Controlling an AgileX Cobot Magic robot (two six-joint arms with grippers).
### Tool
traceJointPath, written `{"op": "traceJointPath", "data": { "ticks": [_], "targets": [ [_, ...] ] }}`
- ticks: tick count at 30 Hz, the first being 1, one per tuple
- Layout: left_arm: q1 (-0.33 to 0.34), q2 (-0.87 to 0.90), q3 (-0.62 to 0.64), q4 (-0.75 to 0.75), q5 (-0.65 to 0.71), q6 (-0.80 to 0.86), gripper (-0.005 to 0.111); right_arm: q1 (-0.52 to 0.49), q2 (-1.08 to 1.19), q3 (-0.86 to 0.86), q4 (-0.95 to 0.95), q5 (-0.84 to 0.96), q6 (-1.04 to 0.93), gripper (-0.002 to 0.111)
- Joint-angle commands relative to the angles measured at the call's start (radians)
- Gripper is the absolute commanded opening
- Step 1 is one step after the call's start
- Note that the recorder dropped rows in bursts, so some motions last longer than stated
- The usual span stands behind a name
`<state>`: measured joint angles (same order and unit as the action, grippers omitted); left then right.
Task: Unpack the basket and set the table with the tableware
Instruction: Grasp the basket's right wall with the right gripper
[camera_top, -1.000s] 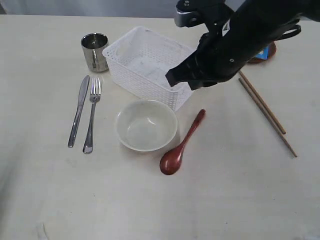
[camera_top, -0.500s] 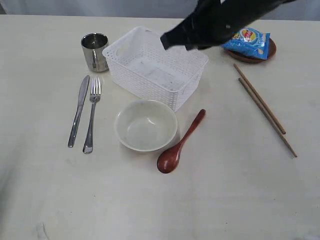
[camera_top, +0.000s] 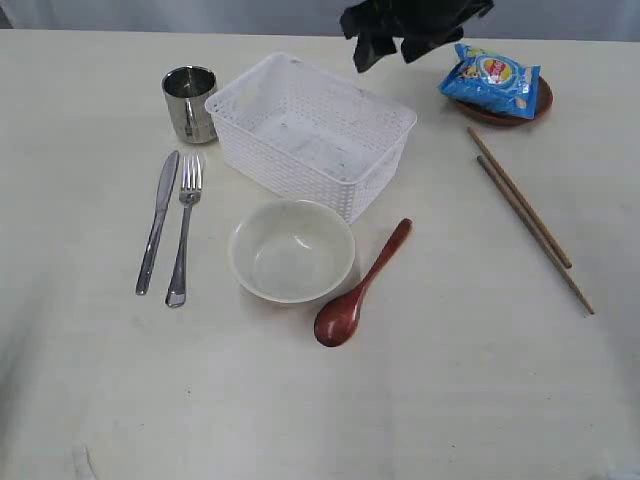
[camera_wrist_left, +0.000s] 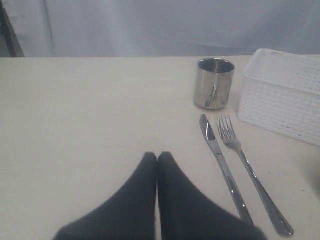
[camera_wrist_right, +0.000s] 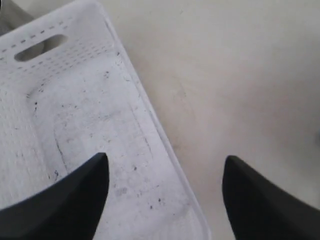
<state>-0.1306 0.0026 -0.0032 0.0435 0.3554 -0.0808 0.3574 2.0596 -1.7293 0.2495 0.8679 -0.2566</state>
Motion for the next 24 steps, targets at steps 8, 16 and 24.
{"op": "traceJointPath", "data": {
  "ticks": [8, 16, 24],
  "targets": [
    [0.002, -0.003, 0.003, 0.009, -0.011, -0.004, 0.000, -0.007, 0.202, -0.087, -0.005, -0.035, -0.065, 0.017],
    [0.002, -0.003, 0.003, 0.009, -0.011, -0.004, 0.000, -0.039, 0.158, -0.097, -0.171, -0.127, 0.051, 0.000],
    [0.002, -0.003, 0.003, 0.009, -0.011, -0.004, 0.000, -0.083, 0.155, -0.108, -0.304, -0.081, 0.269, 0.000]
  ]
}}
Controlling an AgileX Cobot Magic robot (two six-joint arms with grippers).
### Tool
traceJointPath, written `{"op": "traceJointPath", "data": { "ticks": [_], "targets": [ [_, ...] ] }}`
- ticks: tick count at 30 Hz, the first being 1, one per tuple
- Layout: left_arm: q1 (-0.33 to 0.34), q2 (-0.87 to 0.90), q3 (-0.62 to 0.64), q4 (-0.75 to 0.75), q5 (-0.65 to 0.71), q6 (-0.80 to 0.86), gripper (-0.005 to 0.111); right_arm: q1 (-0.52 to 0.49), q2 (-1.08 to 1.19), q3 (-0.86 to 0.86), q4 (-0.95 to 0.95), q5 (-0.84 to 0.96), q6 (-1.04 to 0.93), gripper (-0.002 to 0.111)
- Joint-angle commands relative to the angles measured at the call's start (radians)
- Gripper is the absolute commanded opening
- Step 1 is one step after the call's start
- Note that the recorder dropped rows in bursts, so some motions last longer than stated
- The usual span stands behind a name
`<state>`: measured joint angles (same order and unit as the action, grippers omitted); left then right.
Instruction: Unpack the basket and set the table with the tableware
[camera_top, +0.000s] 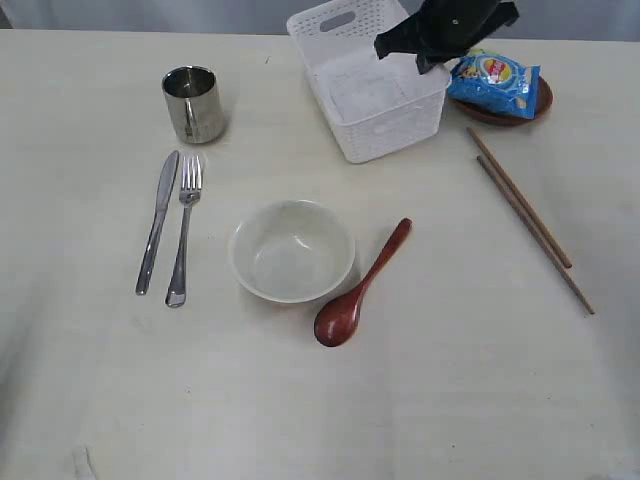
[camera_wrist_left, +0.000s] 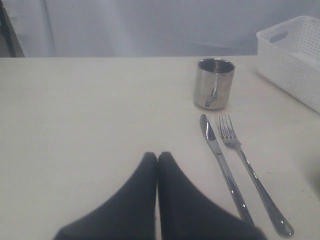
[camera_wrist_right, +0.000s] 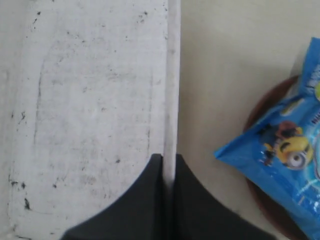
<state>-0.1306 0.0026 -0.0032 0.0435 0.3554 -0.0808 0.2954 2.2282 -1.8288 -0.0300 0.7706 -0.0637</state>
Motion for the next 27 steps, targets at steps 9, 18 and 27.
{"op": "traceJointPath", "data": {
  "ticks": [9, 18, 27],
  "targets": [
    [0.002, -0.003, 0.003, 0.009, -0.011, -0.004, 0.000, -0.032, -0.026, -0.008, -0.013, 0.004, 0.143, -0.001],
    [0.002, -0.003, 0.003, 0.009, -0.011, -0.004, 0.000, -0.204, -0.197, -0.008, 0.040, -0.018, 0.102, -0.001],
    [0.002, -0.003, 0.003, 0.009, -0.011, -0.004, 0.000, -0.617, -0.103, -0.007, 0.240, 0.039, 0.009, -0.001]
  ]
}}
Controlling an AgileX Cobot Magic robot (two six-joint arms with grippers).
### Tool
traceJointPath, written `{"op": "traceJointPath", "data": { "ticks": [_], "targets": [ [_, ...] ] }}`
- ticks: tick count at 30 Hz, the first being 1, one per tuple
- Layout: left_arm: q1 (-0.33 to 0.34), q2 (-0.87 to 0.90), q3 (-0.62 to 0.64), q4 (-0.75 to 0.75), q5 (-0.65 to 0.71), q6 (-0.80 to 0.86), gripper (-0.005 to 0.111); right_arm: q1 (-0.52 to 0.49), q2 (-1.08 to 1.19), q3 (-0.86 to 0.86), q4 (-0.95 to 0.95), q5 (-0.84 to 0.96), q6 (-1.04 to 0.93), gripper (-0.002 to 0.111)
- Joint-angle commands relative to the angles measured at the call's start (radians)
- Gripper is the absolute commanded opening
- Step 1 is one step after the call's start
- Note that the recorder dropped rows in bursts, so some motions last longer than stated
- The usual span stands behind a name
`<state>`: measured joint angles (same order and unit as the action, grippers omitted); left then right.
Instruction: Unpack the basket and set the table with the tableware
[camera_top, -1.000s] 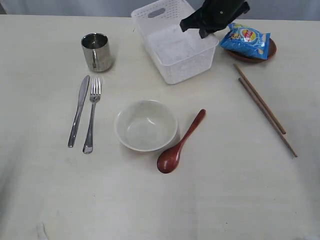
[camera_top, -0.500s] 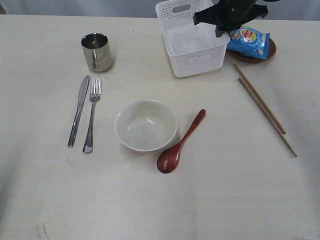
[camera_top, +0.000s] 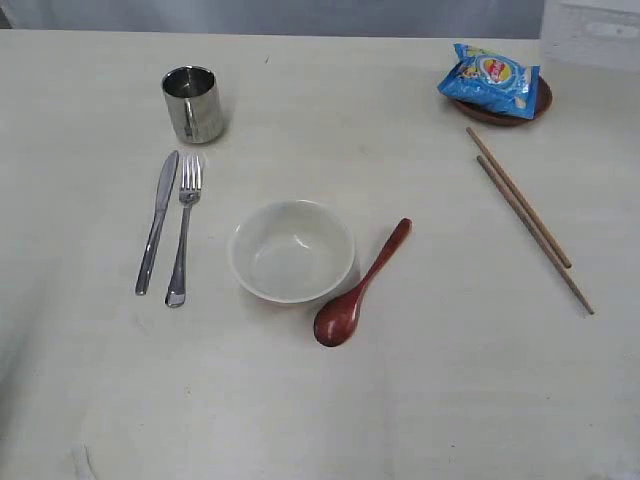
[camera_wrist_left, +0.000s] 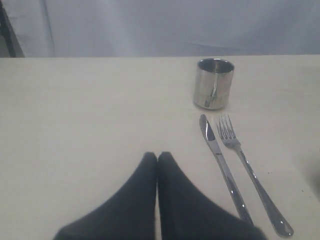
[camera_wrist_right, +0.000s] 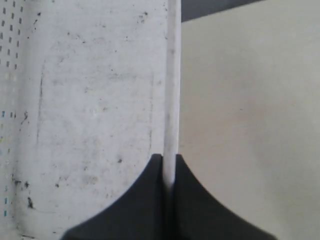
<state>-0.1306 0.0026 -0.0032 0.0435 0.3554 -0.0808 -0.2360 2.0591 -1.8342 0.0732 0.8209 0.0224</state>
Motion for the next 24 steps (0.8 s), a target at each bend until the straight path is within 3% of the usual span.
{"op": "traceJointPath", "data": {
  "ticks": [1, 15, 21, 24],
  "targets": [
    [0.002, -0.003, 0.003, 0.009, -0.011, -0.004, 0.000, -0.103, 0.092, -0.001, 0.149, -0.014, -0.079, -0.001],
    [0.002, -0.003, 0.003, 0.009, -0.011, -0.004, 0.000, -0.172, 0.203, -0.001, 0.132, -0.092, -0.252, -0.001],
    [0.002, -0.003, 0.003, 0.009, -0.011, -0.004, 0.000, -0.087, 0.267, -0.001, 0.351, -0.086, -0.584, -0.001],
    [0.002, -0.003, 0.003, 0.009, -0.011, -0.004, 0.000, -0.025, 0.307, -0.001, 0.375, -0.086, -0.603, -0.001]
  ]
}}
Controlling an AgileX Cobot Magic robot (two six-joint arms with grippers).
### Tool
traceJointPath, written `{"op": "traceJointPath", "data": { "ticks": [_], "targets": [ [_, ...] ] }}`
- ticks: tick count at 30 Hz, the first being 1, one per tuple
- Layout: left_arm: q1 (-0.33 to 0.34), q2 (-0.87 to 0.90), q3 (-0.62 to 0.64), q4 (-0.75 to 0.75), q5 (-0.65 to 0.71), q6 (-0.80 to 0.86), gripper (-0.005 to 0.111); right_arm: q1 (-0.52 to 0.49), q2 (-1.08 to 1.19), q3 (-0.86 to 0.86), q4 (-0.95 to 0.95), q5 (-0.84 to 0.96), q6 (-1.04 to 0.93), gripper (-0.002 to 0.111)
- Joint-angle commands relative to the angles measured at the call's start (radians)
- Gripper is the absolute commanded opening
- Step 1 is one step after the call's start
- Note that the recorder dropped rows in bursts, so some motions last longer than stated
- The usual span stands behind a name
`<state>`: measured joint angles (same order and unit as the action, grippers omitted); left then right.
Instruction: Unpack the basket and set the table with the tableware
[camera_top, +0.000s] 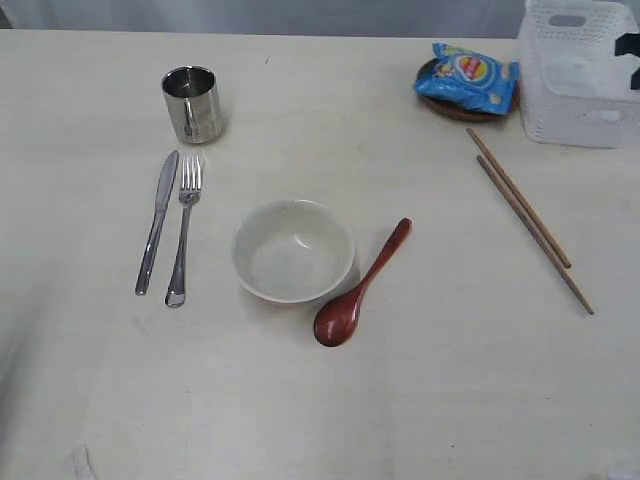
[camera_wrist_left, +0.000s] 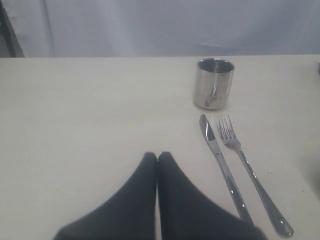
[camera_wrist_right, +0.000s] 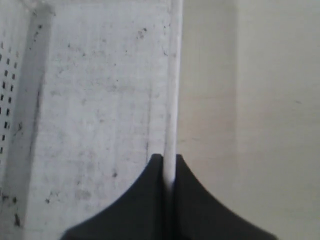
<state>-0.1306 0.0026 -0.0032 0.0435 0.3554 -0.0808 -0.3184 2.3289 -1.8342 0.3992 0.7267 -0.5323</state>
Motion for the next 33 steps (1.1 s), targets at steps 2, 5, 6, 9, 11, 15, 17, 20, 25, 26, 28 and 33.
{"op": "traceJointPath", "data": {
  "ticks": [2, 5, 6, 9, 11, 15, 17, 20, 25, 26, 28, 33],
  "targets": [
    [0.002, -0.003, 0.003, 0.009, -0.011, -0.004, 0.000, 0.107, 0.055, -0.001, 0.049, 0.000, -0.062, -0.001],
    [0.002, -0.003, 0.003, 0.009, -0.011, -0.004, 0.000, 0.159, 0.063, -0.001, 0.049, -0.014, -0.075, -0.001],
    [0.002, -0.003, 0.003, 0.009, -0.011, -0.004, 0.000, 0.177, 0.063, -0.001, 0.049, -0.017, -0.083, -0.001],
    [0.002, -0.003, 0.003, 0.009, -0.011, -0.004, 0.000, 0.226, 0.063, -0.001, 0.049, -0.020, -0.089, -0.001],
    [0.002, -0.003, 0.003, 0.009, -0.011, -0.004, 0.000, 0.276, 0.063, -0.001, 0.049, -0.006, -0.089, -0.001],
    [0.002, -0.003, 0.003, 0.009, -0.011, -0.004, 0.000, 0.345, 0.063, -0.001, 0.045, 0.010, -0.089, -0.001],
    [0.002, -0.003, 0.003, 0.009, -0.011, -0.004, 0.000, 0.363, 0.063, -0.001, 0.043, 0.019, -0.078, -0.001],
    [0.002, -0.003, 0.003, 0.009, -0.011, -0.004, 0.000, 0.381, 0.061, -0.001, 0.010, 0.023, -0.020, -0.001],
    [0.002, -0.003, 0.003, 0.009, -0.011, -0.004, 0.000, 0.384, 0.038, -0.001, -0.229, 0.015, 0.241, -0.001],
    [0.002, -0.003, 0.003, 0.009, -0.011, -0.004, 0.000, 0.380, 0.030, -0.001, -0.286, 0.015, 0.305, -0.001],
    [0.002, -0.003, 0.003, 0.009, -0.011, -0.004, 0.000, 0.369, 0.021, -0.001, -0.338, 0.019, 0.362, -0.001],
    [0.002, -0.003, 0.003, 0.009, -0.011, -0.004, 0.000, 0.343, 0.012, -0.001, -0.361, 0.087, 0.477, -0.001]
  ]
}}
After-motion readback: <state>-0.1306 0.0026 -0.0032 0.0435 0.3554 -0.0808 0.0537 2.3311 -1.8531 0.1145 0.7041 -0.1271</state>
